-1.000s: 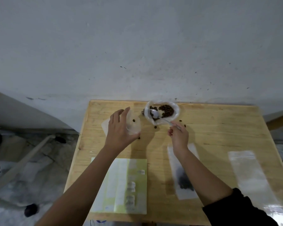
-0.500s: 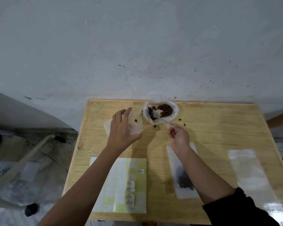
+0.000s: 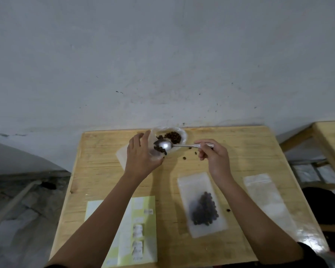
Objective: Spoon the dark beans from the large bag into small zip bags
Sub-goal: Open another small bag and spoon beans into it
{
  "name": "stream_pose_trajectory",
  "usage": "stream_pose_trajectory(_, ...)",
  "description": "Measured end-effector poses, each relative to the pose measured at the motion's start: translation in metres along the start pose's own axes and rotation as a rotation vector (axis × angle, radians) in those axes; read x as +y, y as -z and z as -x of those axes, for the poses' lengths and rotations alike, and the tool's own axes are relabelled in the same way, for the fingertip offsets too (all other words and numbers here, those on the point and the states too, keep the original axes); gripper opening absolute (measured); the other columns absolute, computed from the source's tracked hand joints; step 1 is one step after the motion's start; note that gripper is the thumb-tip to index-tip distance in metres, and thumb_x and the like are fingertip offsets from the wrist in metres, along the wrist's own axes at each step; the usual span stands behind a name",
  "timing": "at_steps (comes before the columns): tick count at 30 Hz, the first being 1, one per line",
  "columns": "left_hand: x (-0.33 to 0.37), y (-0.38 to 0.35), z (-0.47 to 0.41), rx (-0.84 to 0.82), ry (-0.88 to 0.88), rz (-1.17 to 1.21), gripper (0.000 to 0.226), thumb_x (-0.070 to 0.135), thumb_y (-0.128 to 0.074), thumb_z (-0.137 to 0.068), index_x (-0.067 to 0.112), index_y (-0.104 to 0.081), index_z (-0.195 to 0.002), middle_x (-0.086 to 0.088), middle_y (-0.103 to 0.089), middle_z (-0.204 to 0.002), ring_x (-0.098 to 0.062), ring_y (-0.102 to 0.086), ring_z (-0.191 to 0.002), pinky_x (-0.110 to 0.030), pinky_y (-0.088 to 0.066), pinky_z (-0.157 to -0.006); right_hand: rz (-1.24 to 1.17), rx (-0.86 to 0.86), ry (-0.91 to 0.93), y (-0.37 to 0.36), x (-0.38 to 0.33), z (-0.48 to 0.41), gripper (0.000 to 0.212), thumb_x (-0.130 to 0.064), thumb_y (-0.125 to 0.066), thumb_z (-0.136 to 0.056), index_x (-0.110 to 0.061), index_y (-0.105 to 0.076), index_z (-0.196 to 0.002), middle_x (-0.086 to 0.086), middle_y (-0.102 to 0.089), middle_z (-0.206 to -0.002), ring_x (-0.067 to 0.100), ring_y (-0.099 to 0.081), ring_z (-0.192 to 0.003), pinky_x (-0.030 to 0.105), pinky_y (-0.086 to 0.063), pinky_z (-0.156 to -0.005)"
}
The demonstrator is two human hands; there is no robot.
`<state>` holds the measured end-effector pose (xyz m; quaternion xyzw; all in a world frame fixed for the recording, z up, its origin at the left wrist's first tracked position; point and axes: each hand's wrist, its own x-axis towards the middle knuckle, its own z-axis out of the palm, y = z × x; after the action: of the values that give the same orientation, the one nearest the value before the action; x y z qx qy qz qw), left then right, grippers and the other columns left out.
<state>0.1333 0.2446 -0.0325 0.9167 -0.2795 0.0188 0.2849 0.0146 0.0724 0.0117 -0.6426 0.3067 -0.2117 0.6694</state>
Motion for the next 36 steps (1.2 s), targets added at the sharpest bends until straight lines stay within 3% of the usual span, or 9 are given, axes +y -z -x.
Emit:
stream_pose_trajectory(4, 0.007, -0.002, -0.001, 0.015, -0.034, 0.009, 0.097, 0.031, -0.086, -0.05, 0.003, -0.043, -0.132, -0.02, -0.05, -0.12, -0.037, -0.047, -0.111, -0.044, -0.041, -0.093, 0.069, 0.042, 0.144, 0.009, -0.006, 0.001, 0.018, -0.001, -0.051, -0.092, -0.01, -0.066, -0.089, 0.001, -0.054, -0.066, 0.008, -0.05, -0.056, 0.018, -0.042, -0.056)
stream_pose_trajectory(7, 0.005, 0.001, 0.001, 0.03, -0.036, 0.0, 0.095, 0.032, -0.087, -0.051, 0.002, -0.045, -0.131, -0.02, -0.05, -0.12, -0.038, -0.048, -0.111, -0.043, -0.04, -0.094, 0.102, 0.105, 0.137, 0.01, -0.002, -0.001, 0.019, -0.003, -0.05, -0.093, -0.013, -0.067, -0.09, 0.005, -0.055, -0.07, 0.004, -0.051, -0.055, 0.015, -0.044, -0.057)
stream_pose_trajectory(10, -0.001, 0.005, 0.006, 0.041, -0.018, 0.011, 0.093, 0.032, -0.086, -0.053, 0.002, -0.045, -0.132, -0.02, -0.05, -0.121, -0.038, -0.047, -0.112, -0.042, -0.039, -0.094, 0.179, 0.1, 0.027, 0.002, 0.013, -0.004, 0.019, -0.007, -0.049, -0.094, -0.003, -0.066, -0.103, 0.004, -0.058, -0.072, 0.005, -0.056, -0.06, 0.017, -0.049, -0.061)
stream_pose_trajectory(16, -0.011, 0.017, 0.015, 0.031, 0.023, 0.056, 0.093, 0.031, -0.082, -0.058, 0.006, -0.039, -0.137, -0.016, -0.044, -0.126, -0.031, -0.04, -0.117, -0.038, -0.033, -0.1, 0.049, 0.035, -0.277, -0.021, 0.043, -0.002, 0.023, -0.011, -0.047, -0.097, -0.005, -0.061, -0.114, 0.007, -0.063, -0.089, 0.018, -0.062, -0.081, 0.025, -0.053, -0.073)
stream_pose_trajectory(21, -0.017, 0.022, 0.02, 0.029, 0.037, 0.074, 0.096, 0.031, -0.084, -0.058, 0.007, -0.037, -0.138, -0.014, -0.042, -0.128, -0.029, -0.037, -0.117, -0.033, -0.03, -0.1, 0.165, -0.055, -0.304, -0.029, 0.05, 0.0, 0.026, -0.009, -0.051, -0.094, -0.004, -0.059, -0.118, 0.009, -0.062, -0.106, 0.019, -0.061, -0.097, 0.03, -0.051, -0.083)
stream_pose_trajectory(25, -0.015, 0.022, 0.017, 0.017, 0.045, 0.089, 0.096, 0.032, -0.083, -0.058, 0.009, -0.035, -0.139, -0.012, -0.04, -0.129, -0.027, -0.036, -0.118, -0.034, -0.03, -0.101, 0.36, -0.034, -0.229, -0.015, 0.047, -0.002, 0.022, -0.009, -0.056, -0.091, -0.01, -0.064, -0.111, 0.005, -0.065, -0.108, 0.018, -0.06, -0.099, 0.034, -0.05, -0.09)
stream_pose_trajectory(30, 0.003, 0.019, 0.008, 0.02, 0.012, 0.109, 0.095, 0.032, -0.083, -0.06, 0.008, -0.035, -0.139, -0.011, -0.04, -0.13, -0.026, -0.035, -0.12, -0.034, -0.03, -0.102, 0.507, 0.021, -0.038, 0.005, 0.029, 0.002, 0.018, -0.006, -0.056, -0.09, -0.008, -0.066, -0.104, 0.003, -0.065, -0.1, 0.007, -0.059, -0.087, 0.006, -0.041, -0.073)
stream_pose_trajectory(32, 0.013, 0.015, 0.004, 0.032, -0.018, 0.109, 0.094, 0.034, -0.083, -0.06, 0.006, -0.038, -0.138, -0.013, -0.042, -0.128, -0.028, -0.037, -0.118, -0.037, -0.033, -0.101, 0.487, -0.055, 0.034, 0.005, 0.014, 0.003, 0.016, -0.006, -0.057, -0.089, -0.011, -0.067, -0.101, -0.001, -0.065, -0.094, -0.001, -0.057, -0.082, 0.002, -0.042, -0.069)
stream_pose_trajectory(36, 0.033, 0.007, -0.001, 0.003, -0.072, 0.145, 0.096, 0.051, -0.074, -0.06, 0.007, -0.037, -0.137, -0.013, -0.043, -0.127, -0.024, -0.034, -0.116, -0.039, -0.035, -0.099, 0.473, -0.304, 0.149, -0.003, -0.017, 0.01, 0.018, -0.009, -0.059, -0.089, -0.016, -0.068, -0.103, -0.01, -0.061, -0.087, -0.004, -0.057, -0.08, 0.009, -0.045, -0.073)
